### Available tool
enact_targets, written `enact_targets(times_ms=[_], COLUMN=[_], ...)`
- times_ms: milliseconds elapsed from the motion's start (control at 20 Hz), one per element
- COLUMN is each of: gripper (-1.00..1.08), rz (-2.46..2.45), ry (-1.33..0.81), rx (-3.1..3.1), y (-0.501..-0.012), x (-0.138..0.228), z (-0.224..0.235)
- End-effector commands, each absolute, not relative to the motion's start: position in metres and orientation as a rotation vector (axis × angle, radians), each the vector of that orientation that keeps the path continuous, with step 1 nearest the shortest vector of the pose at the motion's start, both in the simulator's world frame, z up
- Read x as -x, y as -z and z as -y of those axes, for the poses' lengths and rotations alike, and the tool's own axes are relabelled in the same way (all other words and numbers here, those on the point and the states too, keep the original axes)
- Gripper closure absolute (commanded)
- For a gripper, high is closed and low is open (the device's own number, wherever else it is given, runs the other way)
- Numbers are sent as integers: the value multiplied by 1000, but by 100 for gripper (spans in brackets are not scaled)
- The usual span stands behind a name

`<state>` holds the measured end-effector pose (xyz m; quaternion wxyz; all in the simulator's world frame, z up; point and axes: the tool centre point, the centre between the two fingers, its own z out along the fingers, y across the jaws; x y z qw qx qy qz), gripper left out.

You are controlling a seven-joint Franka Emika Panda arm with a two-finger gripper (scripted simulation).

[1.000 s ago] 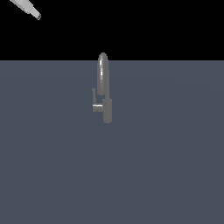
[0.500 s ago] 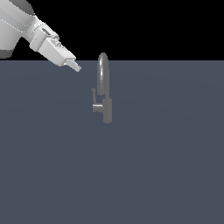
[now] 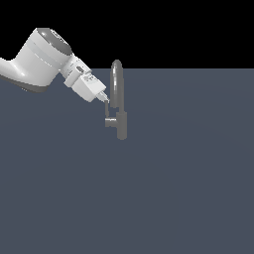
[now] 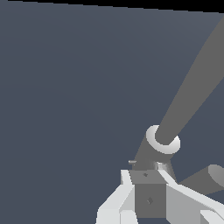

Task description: Turn on the faucet by rotating a designated handle.

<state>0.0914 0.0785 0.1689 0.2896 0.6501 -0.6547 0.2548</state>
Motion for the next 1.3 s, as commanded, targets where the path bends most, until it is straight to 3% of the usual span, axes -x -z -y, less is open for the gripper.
enact_targets(times_ms=[0, 300, 1250], gripper=[108, 108, 108], rz=[1757, 1758, 1758], ry=[-668, -666, -666], rx=[-1726, -1723, -1723], y=[-160, -158, -170], x=[-92, -92, -45], z=[-73, -72, -75])
